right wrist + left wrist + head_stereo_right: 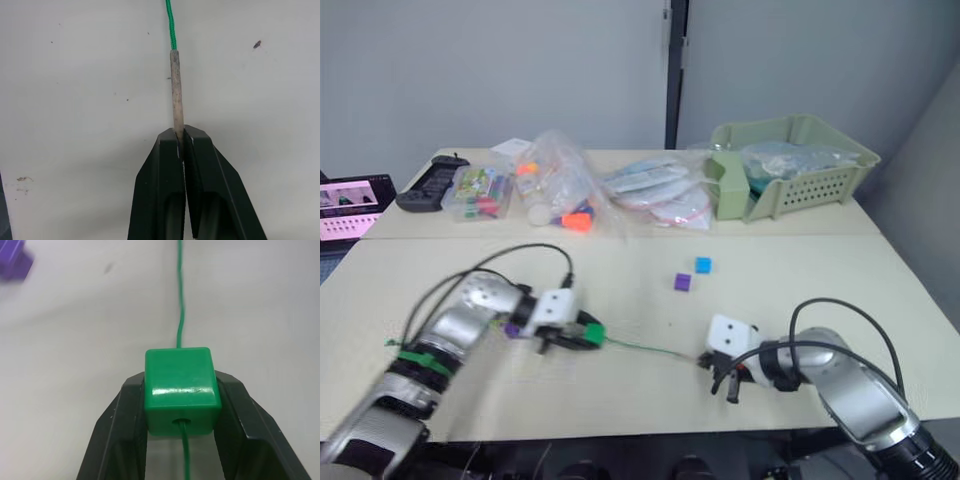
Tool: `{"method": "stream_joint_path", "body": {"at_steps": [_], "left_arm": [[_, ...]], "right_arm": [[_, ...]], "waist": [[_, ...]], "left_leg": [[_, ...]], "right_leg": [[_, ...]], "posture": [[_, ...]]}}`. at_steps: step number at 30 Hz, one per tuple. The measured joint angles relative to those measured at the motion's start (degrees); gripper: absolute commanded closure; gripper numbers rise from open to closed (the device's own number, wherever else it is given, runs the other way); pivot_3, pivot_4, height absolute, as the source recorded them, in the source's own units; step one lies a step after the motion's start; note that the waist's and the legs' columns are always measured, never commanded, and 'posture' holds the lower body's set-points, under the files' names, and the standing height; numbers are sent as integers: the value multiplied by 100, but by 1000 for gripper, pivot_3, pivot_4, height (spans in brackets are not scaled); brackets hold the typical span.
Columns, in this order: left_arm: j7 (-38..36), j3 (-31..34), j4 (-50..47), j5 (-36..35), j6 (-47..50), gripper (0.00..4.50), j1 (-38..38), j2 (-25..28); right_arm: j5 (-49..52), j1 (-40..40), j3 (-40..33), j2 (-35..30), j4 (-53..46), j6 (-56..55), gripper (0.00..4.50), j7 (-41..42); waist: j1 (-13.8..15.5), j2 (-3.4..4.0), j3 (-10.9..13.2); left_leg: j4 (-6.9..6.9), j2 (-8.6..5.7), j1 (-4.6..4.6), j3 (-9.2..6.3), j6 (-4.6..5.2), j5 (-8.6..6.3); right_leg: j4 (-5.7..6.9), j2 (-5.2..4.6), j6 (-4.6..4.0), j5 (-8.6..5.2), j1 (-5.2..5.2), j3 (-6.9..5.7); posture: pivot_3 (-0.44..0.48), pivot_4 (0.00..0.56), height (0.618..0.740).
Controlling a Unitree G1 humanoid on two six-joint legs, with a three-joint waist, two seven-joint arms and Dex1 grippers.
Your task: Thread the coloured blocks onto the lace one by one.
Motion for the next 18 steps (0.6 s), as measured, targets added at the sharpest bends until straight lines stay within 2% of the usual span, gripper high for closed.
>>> {"method": "stream_joint_path", "body": {"at_steps": [5, 15, 17, 18], "left_arm": [[-115, 200, 1137, 65, -728, 3293, -247, 383], [-320, 452, 1457, 65, -1017, 3293, -113, 692], [-400, 521, 1391, 32, -860, 2270, -86, 687], [-518, 537, 1298, 17, -626, 2046, -35, 685]], "right_arm": [[-39, -204, 46, 65, 99, -72, 4500, 30], [-131, -260, 133, 146, 230, -106, 4500, 75], [-132, -313, 151, 184, 253, -113, 4500, 76], [-135, -352, 170, 212, 274, -114, 4500, 75]], "waist": [[-26, 1, 0], [-91, 5, -2], [-91, 5, -2], [-90, 6, -2]], "left_leg": [[-8, 6, 38, 5, 0, 0], [-15, 55, 54, 19, 0, -1], [-14, 56, 52, 19, 0, -1], [-15, 54, 49, 20, 0, -1]], "right_leg": [[-5, 2, 0, -1, 38, -1], [2, 41, -19, 6, 36, 1], [1, 43, -20, 7, 35, 1], [0, 42, -20, 7, 33, 1]], "posture": [[0, 150, 740], [0, 150, 740], [0, 150, 740], [0, 150, 740]]}}
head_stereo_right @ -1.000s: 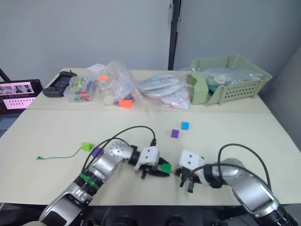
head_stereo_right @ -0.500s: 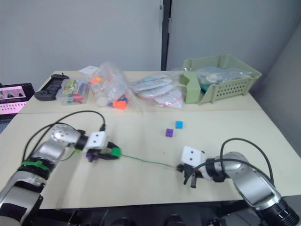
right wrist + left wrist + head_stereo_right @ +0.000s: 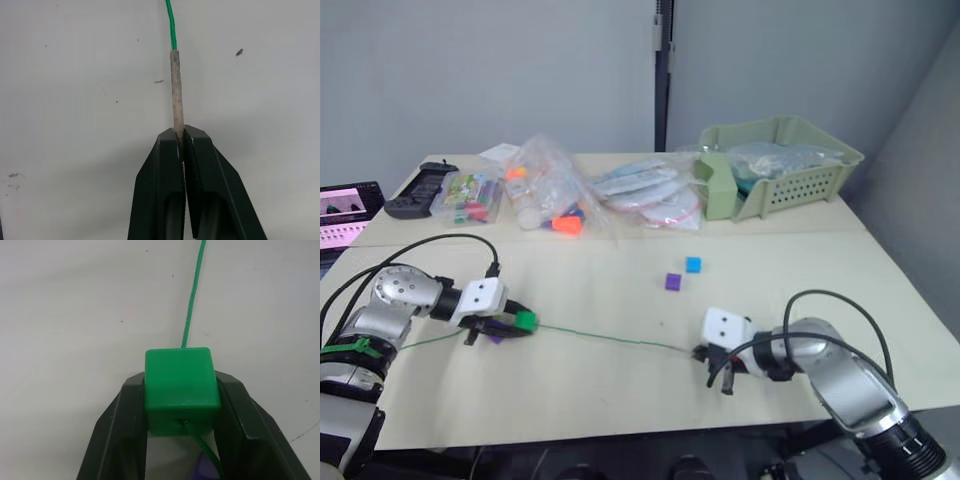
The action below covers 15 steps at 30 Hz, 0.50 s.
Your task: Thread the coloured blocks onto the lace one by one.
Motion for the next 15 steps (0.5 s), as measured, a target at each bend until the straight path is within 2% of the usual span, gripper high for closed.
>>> {"method": "stream_joint_path", "body": {"at_steps": [3, 6, 11, 15], "left_arm": [[-213, 91, -436, -207, 485, 1003, 185, -117], [-281, 106, -1092, -388, 985, 38, 274, -247], [-298, 157, -2421, -819, 1969, 38, 389, -493], [140, 29, -3433, -955, 2540, 38, 682, -1081]], "right_arm": [[-18, -66, 42, 82, 40, 0, 4500, -4], [-34, -181, 66, 154, 42, 5, 4500, -7], [-49, -407, 248, 343, 44, 41, 4500, -7], [-99, -639, 454, 506, 77, 125, 4500, -7]], "waist": [[62, 0, 1], [137, -1, 2], [229, -2, 2], [231, -2, 2]], "left_leg": [[9, 0, -50, 0, 0, 0], [31, -24, -84, -7, -1, 1], [36, -43, -109, -12, -1, 1], [37, -45, -109, -13, -1, 1]], "right_leg": [[6, -8, -2, 1, -47, 0], [71, -39, -2, 3, -88, -1], [74, -51, 0, 3, -109, -2], [74, -50, 0, 3, -109, -1]], "posture": [[0, 150, 740], [0, 150, 740], [0, 150, 740], [0, 150, 740]]}}
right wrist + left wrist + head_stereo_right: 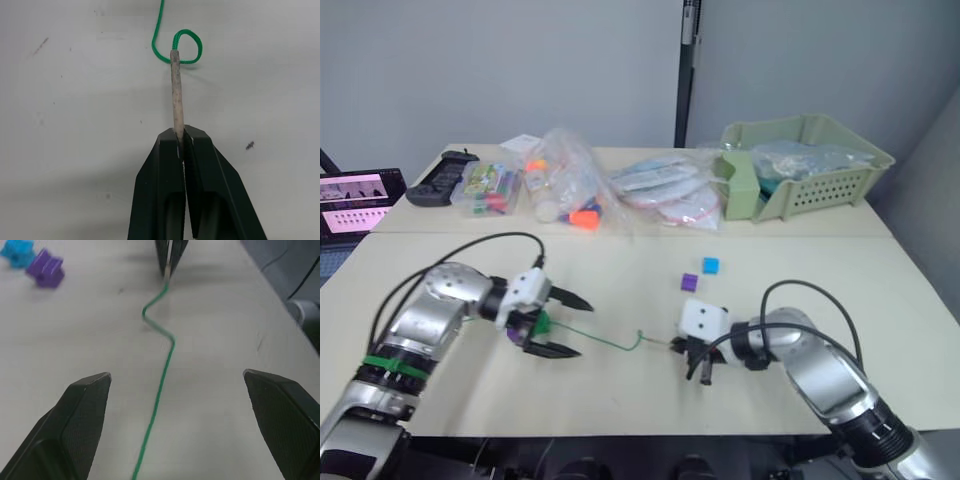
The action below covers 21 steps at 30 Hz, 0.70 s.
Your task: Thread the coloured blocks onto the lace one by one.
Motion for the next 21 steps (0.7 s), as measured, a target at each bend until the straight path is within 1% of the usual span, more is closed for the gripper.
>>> {"method": "stream_joint_path", "body": {"at_steps": [2, 5, 10, 13, 16, 18, 19, 20, 21], "left_arm": [[341, -211, -132, 139, 6, 38, 93, -410], [725, -466, -101, 371, -27, 38, 212, -815], [1166, -618, 274, 770, -300, 38, 87, -1176], [1245, -644, 345, 790, -301, 38, -21, -1239], [1246, -639, 369, 783, -292, 829, -138, -1250], [1246, -650, 369, 782, -278, 1519, -132, -1279], [1245, -656, 367, 782, -274, 1933, -128, -1292], [1245, -660, 365, 783, -271, 2183, -123, -1298], [1248, -664, 361, 783, -265, 2539, -115, -1306]], "right_arm": [[-7, -144, 67, 72, 23, 78, 4500, 0], [-9, -214, 69, 100, 27, 124, 4500, -3], [-8, -210, 72, 100, 30, 178, 4500, 8], [-8, -203, 74, 92, 22, 188, 4500, 34], [-8, -179, 73, 75, 4, 198, 4500, 42], [-7, -179, 73, 75, -9, 206, 4500, 42], [-7, -179, 73, 75, -15, 211, 4500, 41], [-7, -179, 73, 75, -18, 215, 4500, 40], [-7, -178, 73, 75, -23, 219, 4500, 39]], "waist": [[4, 0, 0], [3, -1, 0], [4, -1, 0], [4, -1, 0], [1, -1, 0], [-1, -1, 0], [0, -1, 0], [1, -1, 0], [1, -1, 0]], "left_leg": [[2, -10, 1, -2, 0, 0], [2, -13, 1, -5, 0, 1], [2, -20, 1, -6, 0, 1], [3, -21, 0, -7, 0, 1], [3, -22, 0, -7, 0, 1], [3, -22, 0, -8, 0, 1], [2, -22, 0, -8, 0, 1], [2, -22, 0, -8, 0, 1], [3, -22, 0, -8, 0, 1]], "right_leg": [[1, 2, 0, 0, 1, -1], [2, 3, 0, 0, 0, -1], [2, 0, -1, 0, 1, -1], [2, -1, 0, 0, 0, -1], [3, -1, 0, 0, 1, -1], [3, -1, 0, 0, 1, -1], [3, -1, 0, 0, 1, -1], [3, -1, 0, 0, 1, -1], [3, -1, 0, 0, 1, -1]], "posture": [[0, 150, 740], [0, 150, 740], [0, 150, 740], [0, 150, 740], [0, 150, 740], [0, 150, 740], [0, 150, 740], [0, 150, 740], [0, 150, 740]]}}
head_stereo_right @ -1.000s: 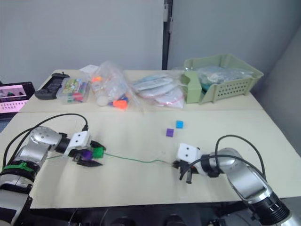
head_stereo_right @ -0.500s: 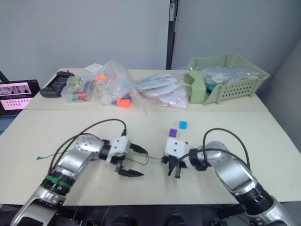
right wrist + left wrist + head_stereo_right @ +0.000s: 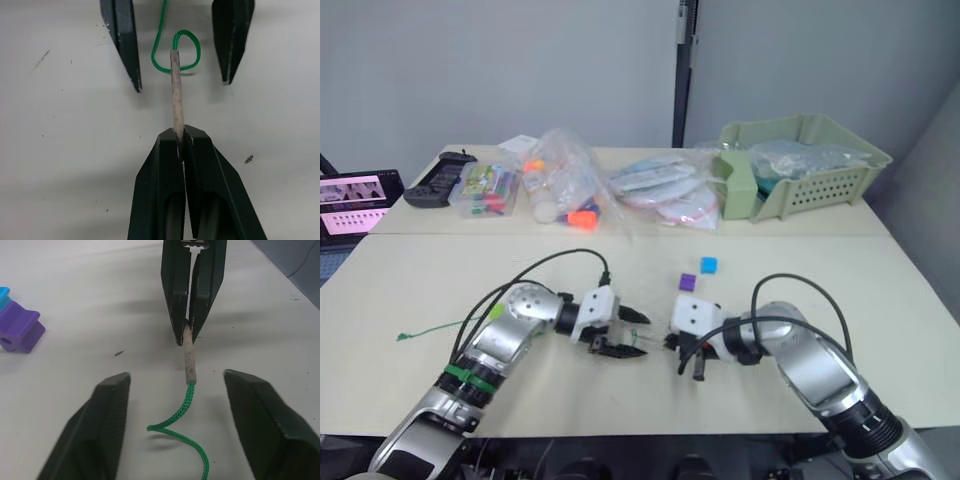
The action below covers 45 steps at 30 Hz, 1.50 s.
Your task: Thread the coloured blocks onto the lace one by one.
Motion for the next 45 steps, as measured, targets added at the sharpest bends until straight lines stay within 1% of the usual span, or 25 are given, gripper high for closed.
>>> {"method": "stream_joint_path", "body": {"at_steps": [6, 23, 26, 29, 34, 37, 40, 43, 45], "left_arm": [[82, -72, -49, 6, 105, 4461, 11, -111], [100, -123, -195, 0, 215, 4461, 67, -77], [100, -117, -195, 0, 225, 4500, 67, -63], [94, -107, -192, 1, 226, 4500, 61, 2], [87, -83, -166, 6, 225, 4500, 40, 155], [90, -78, -166, 5, 226, 4500, 40, 169], [96, -67, -177, 4, 232, 4500, 41, 199], [102, -66, -199, 2, 238, 4500, 54, 201], [110, -70, -205, 2, 244, 4500, 58, 187]], "right_arm": [[-3, 39, 0, -1, -18, 16, 4500, -7], [-5, 39, -5, -19, -74, 133, 4500, 15], [54, 43, -45, 46, -85, 224, 3539, -45], [152, 88, -102, 139, -153, 323, 2456, -130], [344, 180, -528, 115, -168, 484, 832, -277], [361, 145, -1001, 92, -61, 605, 832, -519], [268, -64, -1364, 11, 359, 598, 832, -812], [95, -374, -1364, -56, 860, 399, 832, -878], [-41, -715, -1232, -60, 1339, 216, 832, -839]], "waist": [[0, 0, 0], [1, 0, 0], [0, 0, 0], [0, 0, 0], [5, 0, 0], [11, 0, 0], [7, 0, 0], [-6, 0, 0], [-28, 0, 0]], "left_leg": [[1, -2, 0, 0, 0, 0], [1, -2, 0, -2, 0, 0], [1, -2, 1, -2, 0, 0], [1, -2, 0, -3, 0, 0], [2, -3, 0, -3, 0, 0], [2, -5, 0, -3, 0, 0], [2, -5, 2, -2, -1, 1], [2, -5, 1, 0, -1, 0], [2, -5, 2, 2, -1, 0]], "right_leg": [[0, -1, 0, 0, 1, 0], [0, -1, 0, 0, 1, 0], [0, -1, 0, 0, 2, 0], [1, -1, 0, 0, 1, 0], [1, -2, 0, 0, 2, 0], [1, -4, 1, 0, 3, 0], [2, -4, 1, 1, 3, 0], [2, -3, 1, 1, 2, 1], [2, -3, 1, 1, 1, 3]], "posture": [[0, 150, 740], [0, 150, 740], [0, 150, 740], [0, 150, 740], [0, 150, 740], [0, 150, 740], [0, 150, 740], [0, 150, 740], [0, 150, 740]]}}
